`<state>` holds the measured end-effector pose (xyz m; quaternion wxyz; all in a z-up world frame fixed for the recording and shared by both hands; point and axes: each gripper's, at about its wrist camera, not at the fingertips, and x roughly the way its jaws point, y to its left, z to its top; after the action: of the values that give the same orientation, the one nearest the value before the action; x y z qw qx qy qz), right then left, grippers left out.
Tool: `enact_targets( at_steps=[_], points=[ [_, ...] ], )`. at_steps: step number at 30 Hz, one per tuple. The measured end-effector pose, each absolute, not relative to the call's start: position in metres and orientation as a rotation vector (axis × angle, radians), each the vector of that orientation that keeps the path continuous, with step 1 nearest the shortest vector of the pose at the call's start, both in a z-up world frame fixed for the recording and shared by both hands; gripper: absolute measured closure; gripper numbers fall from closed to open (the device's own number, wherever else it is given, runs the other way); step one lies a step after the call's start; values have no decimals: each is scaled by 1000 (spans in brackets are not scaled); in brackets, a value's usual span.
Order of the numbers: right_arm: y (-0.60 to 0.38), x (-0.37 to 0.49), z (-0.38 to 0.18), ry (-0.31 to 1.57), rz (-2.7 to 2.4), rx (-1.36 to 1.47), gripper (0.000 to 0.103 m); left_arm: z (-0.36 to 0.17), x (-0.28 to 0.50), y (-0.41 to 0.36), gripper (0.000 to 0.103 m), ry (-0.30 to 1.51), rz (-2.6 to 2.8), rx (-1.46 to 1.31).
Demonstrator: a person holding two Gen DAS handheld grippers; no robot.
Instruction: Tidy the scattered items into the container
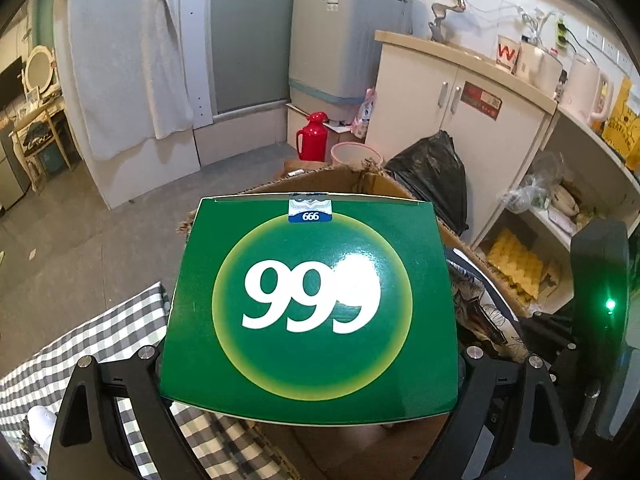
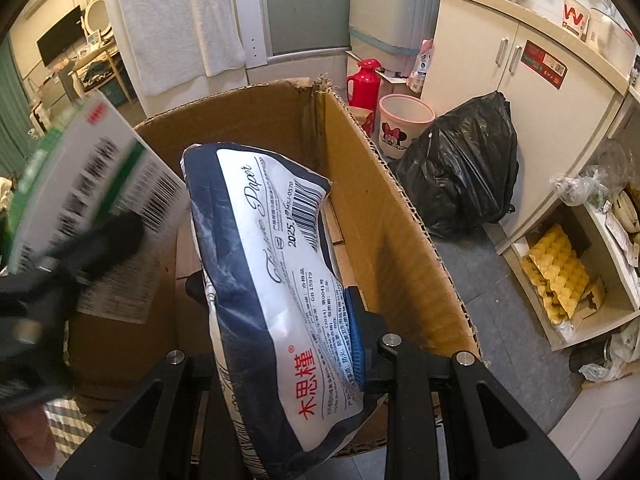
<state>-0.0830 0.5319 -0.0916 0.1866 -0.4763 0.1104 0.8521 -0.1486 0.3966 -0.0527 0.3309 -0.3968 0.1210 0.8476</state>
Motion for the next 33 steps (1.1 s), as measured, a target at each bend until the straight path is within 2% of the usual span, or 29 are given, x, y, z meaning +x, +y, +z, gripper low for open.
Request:
enact_targets(
  at_steps=[10, 12, 17, 33],
  points=[
    [525, -88, -97, 291, 2378, -1380, 77, -82, -162, 413, 9, 361, 2183, -1143],
    [523, -88, -98, 291, 2380, -1384, 73, -85, -166, 413, 9, 346, 2173, -1173],
    [516, -85, -93, 267, 2396, -1362, 53, -87, -165, 415, 7, 342, 2155, -1200],
    [505, -73, -59, 217, 2462, -1254, 44, -55, -165, 408, 1, 289, 2193, -1148]
  ],
)
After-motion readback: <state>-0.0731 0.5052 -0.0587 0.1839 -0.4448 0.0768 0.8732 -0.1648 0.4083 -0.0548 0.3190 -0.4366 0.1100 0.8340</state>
